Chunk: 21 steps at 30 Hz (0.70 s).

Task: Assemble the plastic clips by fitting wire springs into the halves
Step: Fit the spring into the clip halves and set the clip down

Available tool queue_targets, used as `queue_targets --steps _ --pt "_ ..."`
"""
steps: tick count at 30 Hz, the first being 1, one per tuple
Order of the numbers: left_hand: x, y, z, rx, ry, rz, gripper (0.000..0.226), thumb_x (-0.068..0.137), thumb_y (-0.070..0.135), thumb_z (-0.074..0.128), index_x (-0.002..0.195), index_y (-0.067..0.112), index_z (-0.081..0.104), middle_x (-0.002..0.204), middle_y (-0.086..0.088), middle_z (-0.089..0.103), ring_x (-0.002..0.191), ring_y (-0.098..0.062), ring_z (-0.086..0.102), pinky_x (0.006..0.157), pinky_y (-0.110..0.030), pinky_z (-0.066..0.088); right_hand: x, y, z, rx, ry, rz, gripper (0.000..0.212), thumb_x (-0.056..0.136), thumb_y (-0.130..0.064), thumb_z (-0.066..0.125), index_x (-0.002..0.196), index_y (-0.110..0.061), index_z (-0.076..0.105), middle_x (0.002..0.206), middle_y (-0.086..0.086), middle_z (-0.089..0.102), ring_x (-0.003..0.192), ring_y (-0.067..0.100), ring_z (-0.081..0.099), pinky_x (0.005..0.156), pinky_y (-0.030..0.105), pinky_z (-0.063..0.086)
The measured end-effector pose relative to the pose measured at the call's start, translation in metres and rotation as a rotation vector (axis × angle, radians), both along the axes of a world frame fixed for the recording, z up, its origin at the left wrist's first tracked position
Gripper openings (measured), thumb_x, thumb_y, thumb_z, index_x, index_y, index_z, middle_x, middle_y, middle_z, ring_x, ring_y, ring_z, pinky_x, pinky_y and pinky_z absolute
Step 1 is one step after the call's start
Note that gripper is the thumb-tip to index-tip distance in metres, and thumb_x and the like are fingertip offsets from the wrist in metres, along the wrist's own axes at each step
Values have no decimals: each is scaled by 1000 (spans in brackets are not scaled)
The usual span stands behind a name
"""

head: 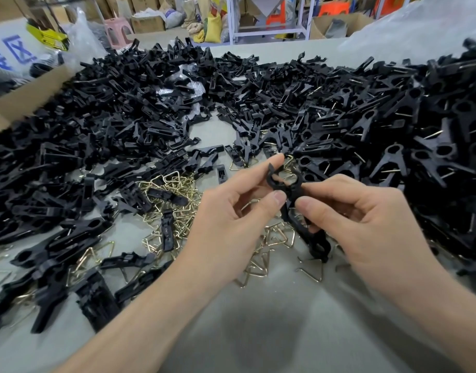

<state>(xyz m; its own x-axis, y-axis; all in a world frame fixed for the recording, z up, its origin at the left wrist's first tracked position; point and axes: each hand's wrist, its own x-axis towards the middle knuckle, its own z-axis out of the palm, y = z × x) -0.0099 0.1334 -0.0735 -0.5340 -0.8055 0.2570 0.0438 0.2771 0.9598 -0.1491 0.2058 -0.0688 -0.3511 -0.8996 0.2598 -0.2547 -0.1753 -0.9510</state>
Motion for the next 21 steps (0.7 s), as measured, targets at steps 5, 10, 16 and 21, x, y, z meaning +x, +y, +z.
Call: queue_targets --steps 5,10,16,21 --pt "0 -1 2 4 13 -14 40 82 15 61 115 37 62 99 14 73 92 -4 65 85 -16 50 1 0 2 -7 -154 44 20 66 -25 68 83 -17 76 67 -1 66 54 7 58 55 16 48" --pt "1 -1 1 2 11 -10 38 81 19 63 114 39 64 96 12 74 83 -15 58 81 -27 52 1 0 2 -6 -112 46 19 66 -26 68 82 -19 75 68 2 66 56 7 58 58 16 48" --pt "0 -2 2 26 33 -16 37 85 6 67 112 31 65 98 11 74 92 -2 66 83 -16 52 -1 -1 2 -8 -63 49 19 68 -28 67 84 -21 75 70 -2 65 56 5 59 58 15 48" --pt "-1 -2 4 44 42 -12 35 85 4 65 108 30 66 98 4 75 86 -3 65 83 -24 53 -1 0 -2 16 -198 53 22 65 -29 68 79 -15 76 67 4 69 55 11 60 57 18 52"
